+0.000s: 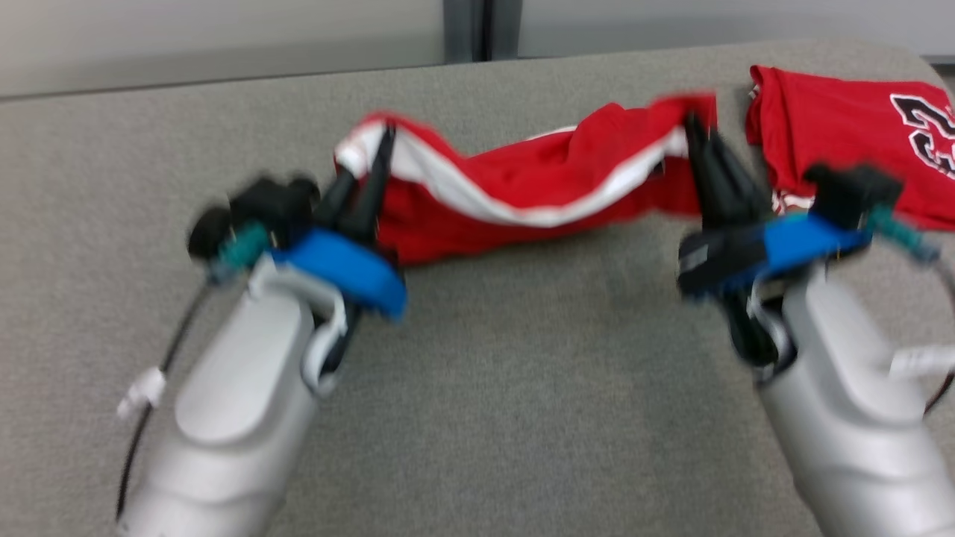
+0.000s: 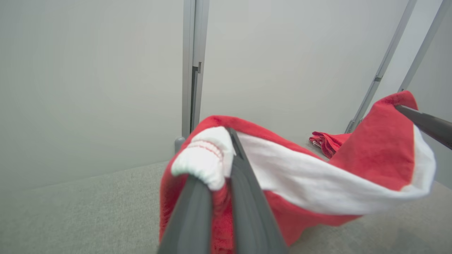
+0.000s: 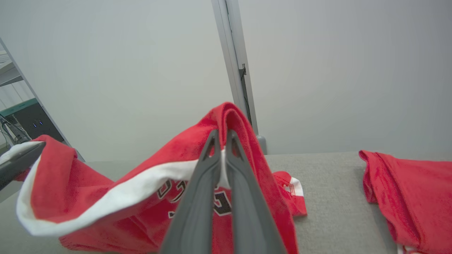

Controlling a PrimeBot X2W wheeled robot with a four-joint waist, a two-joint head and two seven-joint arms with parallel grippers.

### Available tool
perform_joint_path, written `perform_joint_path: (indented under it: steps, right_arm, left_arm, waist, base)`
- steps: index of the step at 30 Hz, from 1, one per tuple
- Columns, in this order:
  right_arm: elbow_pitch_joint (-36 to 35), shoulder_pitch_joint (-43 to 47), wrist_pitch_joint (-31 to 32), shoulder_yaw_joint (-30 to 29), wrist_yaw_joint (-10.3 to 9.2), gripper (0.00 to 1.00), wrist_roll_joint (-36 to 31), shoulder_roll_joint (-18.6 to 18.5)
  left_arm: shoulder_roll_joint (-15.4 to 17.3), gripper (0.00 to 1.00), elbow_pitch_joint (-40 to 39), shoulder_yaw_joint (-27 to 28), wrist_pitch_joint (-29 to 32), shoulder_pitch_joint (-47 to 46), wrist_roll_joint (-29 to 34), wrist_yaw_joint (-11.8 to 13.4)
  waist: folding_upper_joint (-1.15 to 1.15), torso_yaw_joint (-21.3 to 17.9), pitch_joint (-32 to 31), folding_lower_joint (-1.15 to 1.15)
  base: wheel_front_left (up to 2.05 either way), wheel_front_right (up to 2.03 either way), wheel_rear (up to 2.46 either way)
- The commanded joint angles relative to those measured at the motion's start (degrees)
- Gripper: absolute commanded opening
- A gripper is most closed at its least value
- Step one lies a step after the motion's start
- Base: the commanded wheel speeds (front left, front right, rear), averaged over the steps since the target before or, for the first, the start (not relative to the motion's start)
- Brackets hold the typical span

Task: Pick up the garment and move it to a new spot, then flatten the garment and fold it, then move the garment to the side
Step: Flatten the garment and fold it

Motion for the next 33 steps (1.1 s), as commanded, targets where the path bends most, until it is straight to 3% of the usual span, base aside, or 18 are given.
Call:
perform_joint_path:
  steps: [1, 11, 20, 23, 27, 29, 33]
  right_arm:
    - [0.8, -3.9, 0.8, 0.0, 0.01, 0.00, 1.4, -0.3]
    - [13.3, -39.6, 3.7, -5.1, 0.02, 0.00, 14.2, 0.7]
    - [21.6, -59.6, 0.5, -4.4, 0.02, 0.00, 17.2, -1.4]
    - [22.6, -58.9, -0.1, -0.3, 0.01, 0.00, 18.4, -2.0]
    - [21.1, -52.6, -1.1, 4.1, 0.02, 0.00, 20.8, -3.5]
    - [19.2, -47.1, -1.5, 7.1, 0.01, 0.00, 22.0, -3.9]
    - [15.0, -35.6, -2.0, 11.4, 0.01, 0.00, 25.7, -5.7]
  left_arm:
    - [0.4, 0.00, 0.1, -0.1, 0.6, -4.0, -0.4, -0.5]
    - [1.5, 0.00, 6.2, -2.1, 5.4, -37.7, -8.1, -0.5]
    - [1.5, 0.00, 13.6, -8.4, 0.5, -59.6, -9.9, -0.4]
    - [1.2, 0.00, 14.9, -11.2, -1.5, -60.6, -12.5, -0.4]
    - [2.3, 0.00, 15.0, -13.9, -2.6, -55.2, -14.7, -0.4]
    - [2.7, 0.00, 13.8, -15.2, -2.9, -50.6, -14.8, -0.4]
    - [4.1, 0.00, 8.0, -12.3, -2.9, -38.4, -14.5, -0.4]
  waist:
    - [-0.01, 1.0, 2.4, -0.01]
    - [-0.01, 1.0, 13.7, -0.01]
    - [-0.01, 0.8, 16.6, -0.01]
    - [-0.01, 1.0, 17.0, -0.01]
    - [-0.01, 1.4, 16.7, -0.01]
    - [-0.01, 1.2, 16.3, -0.01]
    - [-0.01, 1.0, 15.4, -0.01]
  base:
    - [0.00, 0.00, 0.00]
    - [0.00, 0.00, 0.00]
    - [0.00, 0.00, 0.00]
    - [0.00, 0.00, 0.00]
    - [0.00, 0.00, 0.00]
    - [0.00, 0.00, 0.00]
    - [0.00, 0.00, 0.00]
